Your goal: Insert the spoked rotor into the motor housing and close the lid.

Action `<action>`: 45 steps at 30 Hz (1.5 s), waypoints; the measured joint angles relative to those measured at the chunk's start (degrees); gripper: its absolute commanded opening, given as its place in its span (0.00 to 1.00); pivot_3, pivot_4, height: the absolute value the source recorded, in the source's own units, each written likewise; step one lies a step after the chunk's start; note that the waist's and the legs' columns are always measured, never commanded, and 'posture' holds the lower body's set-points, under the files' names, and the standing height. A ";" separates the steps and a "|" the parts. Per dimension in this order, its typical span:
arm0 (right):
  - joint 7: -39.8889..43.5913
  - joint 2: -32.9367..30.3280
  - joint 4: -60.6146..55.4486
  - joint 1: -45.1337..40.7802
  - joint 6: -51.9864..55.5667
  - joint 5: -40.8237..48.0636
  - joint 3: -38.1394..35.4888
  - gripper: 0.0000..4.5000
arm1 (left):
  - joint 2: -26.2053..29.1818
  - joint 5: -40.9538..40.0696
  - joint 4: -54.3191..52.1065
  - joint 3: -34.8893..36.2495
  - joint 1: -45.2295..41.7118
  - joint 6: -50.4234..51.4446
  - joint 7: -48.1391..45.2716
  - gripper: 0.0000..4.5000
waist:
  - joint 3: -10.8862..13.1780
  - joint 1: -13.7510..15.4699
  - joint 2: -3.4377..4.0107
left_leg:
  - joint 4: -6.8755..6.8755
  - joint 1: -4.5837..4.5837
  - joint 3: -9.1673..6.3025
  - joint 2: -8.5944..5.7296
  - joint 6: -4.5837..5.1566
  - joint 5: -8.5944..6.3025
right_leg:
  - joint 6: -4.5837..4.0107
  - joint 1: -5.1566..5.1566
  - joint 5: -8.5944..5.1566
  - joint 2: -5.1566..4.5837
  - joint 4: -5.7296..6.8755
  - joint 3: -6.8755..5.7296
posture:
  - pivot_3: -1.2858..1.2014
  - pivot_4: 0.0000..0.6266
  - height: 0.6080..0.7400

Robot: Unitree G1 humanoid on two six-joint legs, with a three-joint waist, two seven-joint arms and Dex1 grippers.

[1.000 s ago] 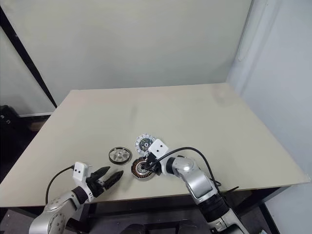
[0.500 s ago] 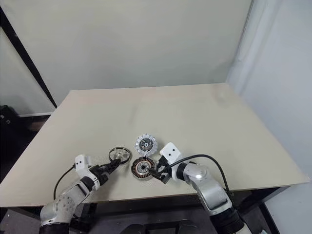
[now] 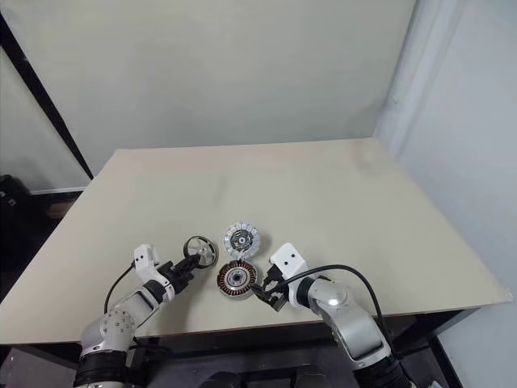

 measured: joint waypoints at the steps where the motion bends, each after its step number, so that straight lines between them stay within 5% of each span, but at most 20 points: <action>1: -0.03 -0.20 -0.03 0.22 0.00 0.07 -0.03 1.00 | 0.22 -0.93 -1.10 0.57 0.73 0.99 -0.01 0.06 | 0.00 -0.08 -0.01 | 0.00 0.01 0.05 0.07 -0.02 -0.01 | -0.01 -0.03 0.00 0.02 0.00 0.00 | 0.52 0.00 1.00; 10: -0.48 -0.95 0.32 0.27 -0.17 0.12 -0.34 1.00 | 1.26 -19.98 -9.68 10.80 7.88 14.33 -0.85 0.06 | 0.03 0.37 -0.06 | 0.00 -0.10 -0.12 0.02 -0.07 -0.05 | -0.06 -0.01 -0.04 0.01 -0.10 -0.06 | 0.52 0.00 1.00; 18: -0.57 -1.26 2.14 0.28 -0.88 -0.06 -0.23 1.00 | -1.24 -33.68 -12.01 10.01 8.07 23.10 0.73 0.06 | 0.02 0.35 -0.08 | 0.04 -0.06 -0.07 0.02 -0.08 -0.05 | -0.12 0.02 -0.07 0.02 -0.09 -0.04 | 0.52 0.00 1.00; 45: -3.66 -1.49 1.92 2.19 -1.24 -0.40 -0.35 1.00 | -3.12 -26.57 -4.48 -0.47 5.67 22.94 0.78 0.06 | 0.02 0.34 -0.09 | 0.00 -0.07 -0.03 0.02 -0.08 -0.05 | -0.13 -0.01 -0.08 0.03 -0.09 -0.01 | 0.52 0.00 1.00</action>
